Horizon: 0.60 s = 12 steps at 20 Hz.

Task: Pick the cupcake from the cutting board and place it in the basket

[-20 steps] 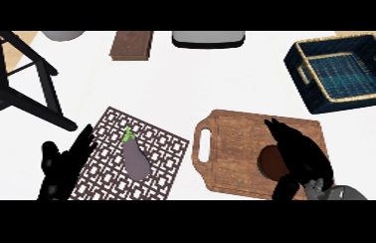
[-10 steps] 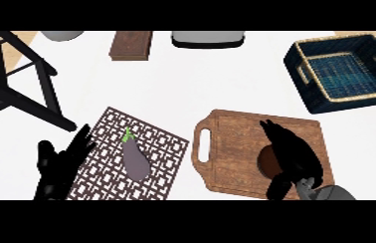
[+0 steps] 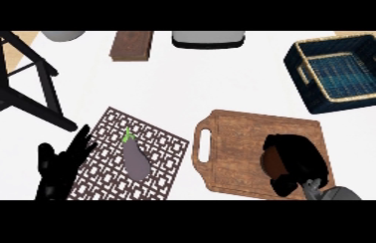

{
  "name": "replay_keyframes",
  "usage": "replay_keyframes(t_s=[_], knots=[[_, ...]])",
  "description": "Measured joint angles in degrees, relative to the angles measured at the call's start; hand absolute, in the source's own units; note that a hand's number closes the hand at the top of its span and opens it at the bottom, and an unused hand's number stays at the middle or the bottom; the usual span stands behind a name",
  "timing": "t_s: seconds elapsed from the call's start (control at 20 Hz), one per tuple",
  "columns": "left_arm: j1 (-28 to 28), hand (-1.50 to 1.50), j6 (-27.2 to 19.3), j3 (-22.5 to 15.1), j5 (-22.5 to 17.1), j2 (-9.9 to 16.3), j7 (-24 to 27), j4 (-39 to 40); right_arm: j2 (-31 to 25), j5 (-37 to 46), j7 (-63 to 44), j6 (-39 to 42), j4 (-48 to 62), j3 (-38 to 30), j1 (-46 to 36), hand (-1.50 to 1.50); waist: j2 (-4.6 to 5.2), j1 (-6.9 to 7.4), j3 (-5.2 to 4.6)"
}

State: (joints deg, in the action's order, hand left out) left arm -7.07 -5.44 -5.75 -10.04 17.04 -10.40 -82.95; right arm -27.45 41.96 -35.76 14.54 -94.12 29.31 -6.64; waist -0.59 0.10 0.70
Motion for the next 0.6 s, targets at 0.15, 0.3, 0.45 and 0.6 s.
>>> replay_keyframes(t_s=[0.15, 0.3, 0.45, 0.6], knots=[[0.1, 0.00, 0.4, 0.1, 0.4, -0.1, 0.0, 0.2, 0.0, 2.4, 1.5, -0.5, 1.0, 0.5, -0.6, 1.50, -0.06, 0.01, -0.08], [0.1, 0.00, 0.0, 0.2, 0.7, -0.6, -1.1, -0.4, 0.6, 4.4, 2.6, -0.9, 1.1, 1.3, -0.7, 1.50, -0.11, 0.04, -0.14], [0.0, 0.00, -0.3, 0.2, 0.9, -0.5, -3.1, -1.5, -1.1, 4.8, 4.7, 1.1, -3.2, 2.9, 0.8, 1.50, -0.02, -0.17, -0.16], [-0.1, 0.00, 0.4, 0.7, 0.6, -0.2, -3.8, -1.9, -2.8, 5.1, 7.7, 2.3, -6.5, 3.8, 1.7, 1.50, 0.06, -0.24, -0.23]])
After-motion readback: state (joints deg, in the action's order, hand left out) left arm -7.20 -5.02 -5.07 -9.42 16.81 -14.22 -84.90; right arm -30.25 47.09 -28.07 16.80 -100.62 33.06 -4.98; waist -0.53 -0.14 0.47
